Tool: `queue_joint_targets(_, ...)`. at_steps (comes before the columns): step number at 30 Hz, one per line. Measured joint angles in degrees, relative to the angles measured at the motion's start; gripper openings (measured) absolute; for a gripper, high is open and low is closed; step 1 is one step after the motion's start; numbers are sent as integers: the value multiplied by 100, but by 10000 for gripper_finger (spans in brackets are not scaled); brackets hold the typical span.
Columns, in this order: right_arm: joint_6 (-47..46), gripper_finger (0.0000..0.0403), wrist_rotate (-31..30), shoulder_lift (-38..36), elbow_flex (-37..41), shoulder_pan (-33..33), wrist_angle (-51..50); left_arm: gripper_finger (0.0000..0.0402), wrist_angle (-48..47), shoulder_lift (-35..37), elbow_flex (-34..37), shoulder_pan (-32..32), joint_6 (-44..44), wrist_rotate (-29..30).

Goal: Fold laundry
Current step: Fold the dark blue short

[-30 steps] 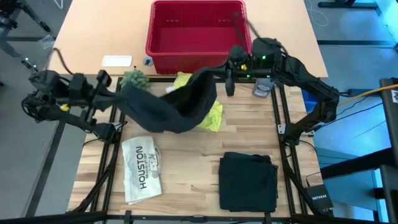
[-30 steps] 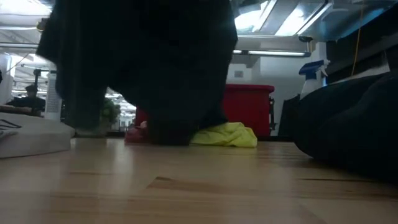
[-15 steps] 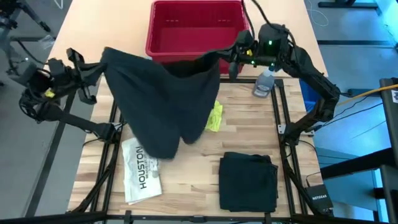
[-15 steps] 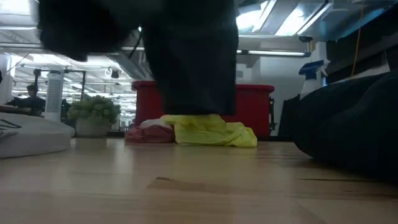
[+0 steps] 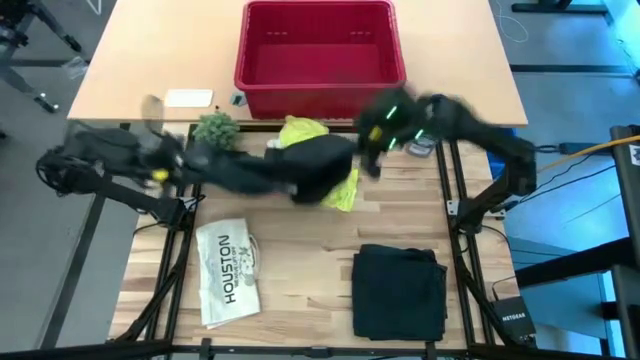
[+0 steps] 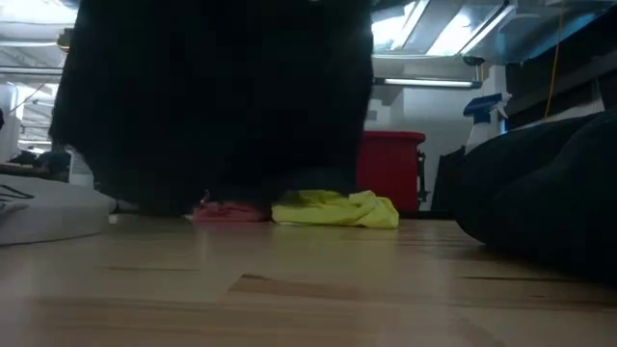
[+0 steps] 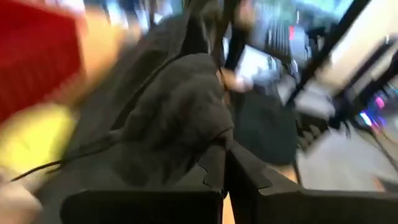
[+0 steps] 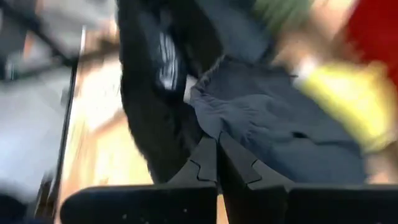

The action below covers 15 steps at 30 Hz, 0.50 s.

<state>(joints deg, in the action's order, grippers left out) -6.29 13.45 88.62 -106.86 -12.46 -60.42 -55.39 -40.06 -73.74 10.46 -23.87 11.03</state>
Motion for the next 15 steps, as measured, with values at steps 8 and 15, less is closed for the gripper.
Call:
queue_joint_targets(8, -1231, 0, -64, -202, 2471, 1591, 1377, 0, 1325, -87, 1960, 327, -1515, -1920)
queue_joint_targets(15, -2272, 0, -192, -212, 3865, 2248, 2519, 0, 3540, -488, 3416, 961, -2480, -2620)
